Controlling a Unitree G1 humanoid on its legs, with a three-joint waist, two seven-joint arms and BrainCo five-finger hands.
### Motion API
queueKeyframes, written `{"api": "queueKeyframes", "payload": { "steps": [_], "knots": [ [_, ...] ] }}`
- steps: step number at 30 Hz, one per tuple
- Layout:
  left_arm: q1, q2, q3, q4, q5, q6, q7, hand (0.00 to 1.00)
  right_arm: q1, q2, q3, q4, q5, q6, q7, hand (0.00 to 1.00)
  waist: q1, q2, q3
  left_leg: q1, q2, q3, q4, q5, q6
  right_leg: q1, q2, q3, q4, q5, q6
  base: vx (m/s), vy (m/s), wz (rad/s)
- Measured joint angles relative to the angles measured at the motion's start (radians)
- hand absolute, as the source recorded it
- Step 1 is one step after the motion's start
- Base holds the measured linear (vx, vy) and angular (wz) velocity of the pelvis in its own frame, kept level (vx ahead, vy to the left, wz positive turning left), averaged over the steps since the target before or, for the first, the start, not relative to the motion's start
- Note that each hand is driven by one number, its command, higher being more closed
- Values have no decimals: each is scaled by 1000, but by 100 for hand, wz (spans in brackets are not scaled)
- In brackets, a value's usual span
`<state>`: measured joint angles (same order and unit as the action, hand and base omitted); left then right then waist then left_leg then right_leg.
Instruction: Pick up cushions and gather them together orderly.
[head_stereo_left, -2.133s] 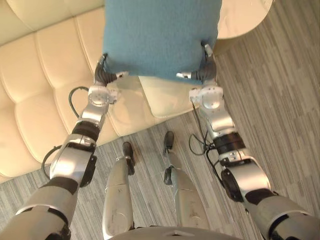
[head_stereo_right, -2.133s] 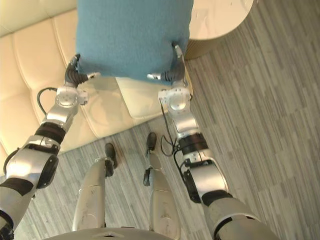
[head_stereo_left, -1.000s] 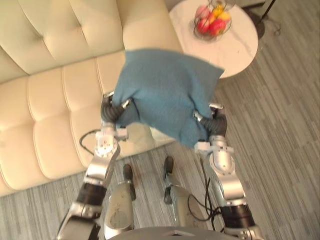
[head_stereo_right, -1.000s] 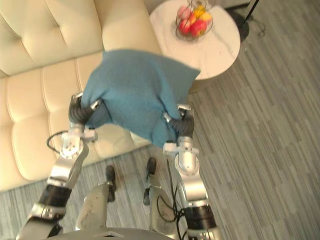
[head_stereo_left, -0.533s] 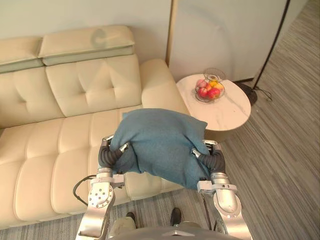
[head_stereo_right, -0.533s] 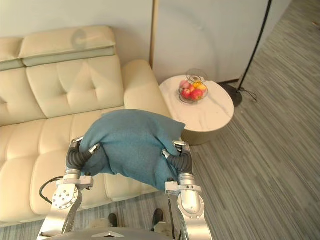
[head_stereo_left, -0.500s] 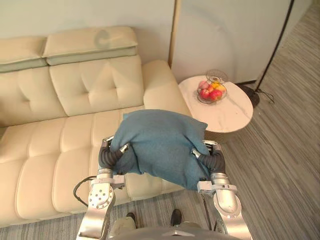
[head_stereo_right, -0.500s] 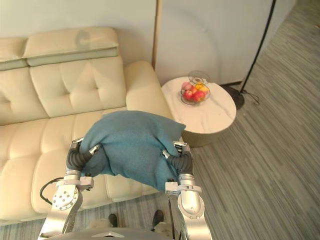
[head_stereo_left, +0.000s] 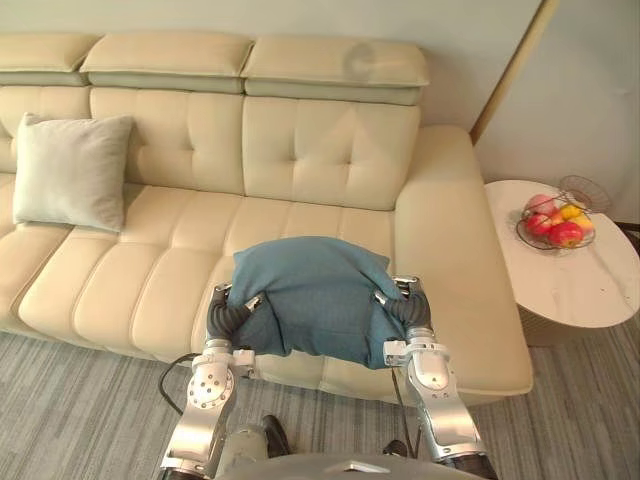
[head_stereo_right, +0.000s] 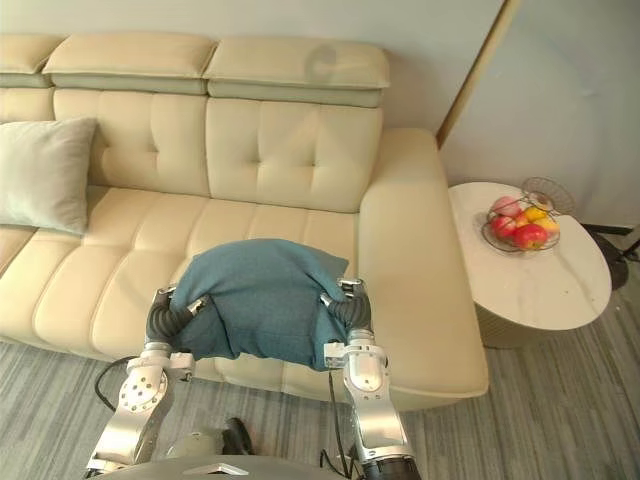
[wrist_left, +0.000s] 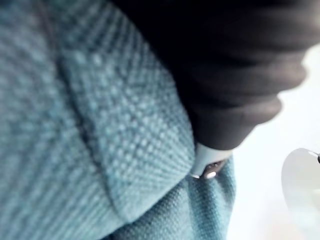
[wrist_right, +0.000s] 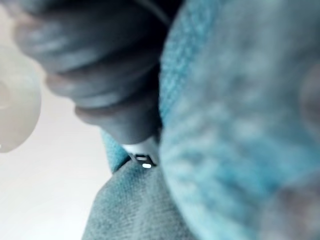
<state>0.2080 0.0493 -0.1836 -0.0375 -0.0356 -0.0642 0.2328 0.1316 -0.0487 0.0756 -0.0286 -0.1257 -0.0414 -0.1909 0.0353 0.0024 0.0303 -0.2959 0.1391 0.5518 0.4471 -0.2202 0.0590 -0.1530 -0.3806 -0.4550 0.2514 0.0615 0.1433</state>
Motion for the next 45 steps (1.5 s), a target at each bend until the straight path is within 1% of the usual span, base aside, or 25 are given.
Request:
{"api": "queueKeyframes", "payload": {
  "steps": [1,2,3,4,7,8,9,10,11,12,14,15,17,18,19,20,22,23,24,27,30,32,36,39,45],
  "knots": [
    [-1,5,-2,14,0,0,-1,100,-1,2,0,11,0,1,0,100,-5,-7,8,3,-16,2,9,-16,9,-52,-36,29,107,-6,-30,-37,256,4],
    [-1,11,-2,15,0,1,-1,100,-1,2,0,11,0,2,1,100,-11,-15,16,9,-28,3,10,-24,16,-88,-59,60,181,-16,-83,-27,244,11],
    [-1,21,2,15,0,2,-2,100,0,7,1,11,0,3,4,100,-23,-28,41,28,-45,-1,9,-35,24,-149,-58,148,314,-68,-115,-25,266,17],
    [-1,25,4,15,0,4,-1,100,1,16,2,9,0,6,4,100,-31,-32,58,44,-50,-7,2,-39,28,-186,-2,224,398,-131,-95,-23,222,15],
    [-10,25,0,12,1,4,-1,100,4,24,-1,-10,2,6,7,100,-37,-26,79,81,-100,-39,-103,-30,14,-261,180,260,401,-238,-44,-18,140,11],
    [-26,27,-5,11,1,5,-1,100,11,21,-1,-34,3,5,8,100,-51,-31,76,114,-156,-44,-210,-36,-21,-295,244,236,279,-221,-71,58,160,43],
    [-36,35,-7,1,1,5,-6,100,21,20,-3,-55,5,2,7,100,-66,-42,77,100,-170,-56,-160,-52,-13,-302,248,227,222,-209,-87,316,155,76],
    [-46,38,-22,-27,5,5,-18,100,49,6,-10,-102,6,-3,5,100,-75,-42,90,142,-169,-148,-117,-57,13,-299,272,234,163,-179,-121,369,53,77],
    [-47,29,-25,-25,10,13,-21,100,66,1,-9,-111,7,0,5,100,-75,-46,92,162,-186,-153,-122,-69,12,-293,269,268,160,-151,-165,451,37,86],
    [-37,2,-37,-23,21,21,-26,100,99,-19,-11,-116,11,0,6,100,-79,-15,88,183,-192,-190,-109,-79,16,-259,268,262,163,-118,-178,353,50,68],
    [-35,1,-54,-43,20,21,-30,100,145,-20,-12,-151,14,0,7,100,-77,20,80,186,-177,-228,-83,-86,13,-210,268,205,143,-118,-154,362,61,72],
    [-36,2,-49,-58,20,21,-29,100,152,-21,-8,-171,15,0,8,100,-70,25,82,164,-159,-220,-27,-85,12,-193,267,186,127,-119,-151,403,23,67],
    [-30,0,-40,-72,19,21,-30,100,173,-28,-1,-233,22,3,8,100,-57,28,84,36,-72,-181,297,-15,-73,-114,269,154,53,-119,-151,377,50,40],
    [-26,-1,-38,-75,18,21,-32,100,178,-32,0,-253,22,3,8,100,-44,25,85,-7,-38,-168,398,5,-69,-87,266,160,29,-119,-150,254,141,-10],
    [-21,3,-42,-86,17,20,-41,100,174,-42,-4,-281,22,2,6,100,-23,23,86,-64,12,-177,486,-42,-45,-61,265,183,4,-117,-147,280,189,-37],
    [-20,1,-44,-100,17,20,-44,100,165,-42,-9,-302,22,2,2,100,-11,24,86,-111,63,-219,481,-75,-65,-57,261,205,-1,-117,-146,245,223,-51],
    [-24,-1,-43,-114,17,16,-44,100,153,-42,-9,-309,22,1,-7,100,-6,17,90,-145,102,-281,363,-97,-90,-58,240,241,4,-122,-118,183,252,-41],
    [-25,-4,-43,-117,18,14,-44,100,152,-42,-9,-309,22,0,-8,100,-4,17,90,-128,106,-321,207,-67,-111,-61,225,263,16,-128,-81,162,363,-64],
    [-22,-9,-40,-122,18,10,-44,100,147,-44,-9,-298,22,-5,-8,100,-1,26,91,-74,110,-350,26,68,-159,-69,218,315,28,-150,-8,141,384,-61],
    [-30,11,-37,-131,18,10,-41,100,163,-1,-6,-291,22,0,-7,100,-5,-14,92,-70,51,-323,37,66,-141,-71,194,342,-17,-125,-12,157,328,-34],
    [2,21,-33,-131,18,10,-41,100,171,3,-3,-287,21,1,7,100,9,-14,93,-66,51,-293,97,35,-104,-75,200,395,-34,-85,-12,67,179,-52],
    [24,34,-34,-131,18,10,-46,100,179,3,0,-285,19,1,14,100,24,-15,92,-27,71,-251,94,-19,-109,-77,222,449,-53,-72,-12,3,98,-94],
    [23,34,-40,-126,20,10,-66,100,179,-1,-6,-285,0,1,15,100,12,-20,93,-24,99,-192,101,-58,-114,-107,243,509,-92,-52,-20,-82,6,-66],
    [19,33,-49,-126,20,10,-66,100,179,-1,-9,-285,-28,1,11,100,1,-20,93,-23,102,-178,99,-63,-122,-126,248,532,-91,-47,-15,-48,-24,-28],
    [-56,33,-50,-120,32,10,-22,100,113,-1,-6,-275,-78,1,-9,100,11,-19,91,-66,106,-167,93,-38,-117,-179,253,547,-92,-20,12,13,-36,-7]
  ]
}}
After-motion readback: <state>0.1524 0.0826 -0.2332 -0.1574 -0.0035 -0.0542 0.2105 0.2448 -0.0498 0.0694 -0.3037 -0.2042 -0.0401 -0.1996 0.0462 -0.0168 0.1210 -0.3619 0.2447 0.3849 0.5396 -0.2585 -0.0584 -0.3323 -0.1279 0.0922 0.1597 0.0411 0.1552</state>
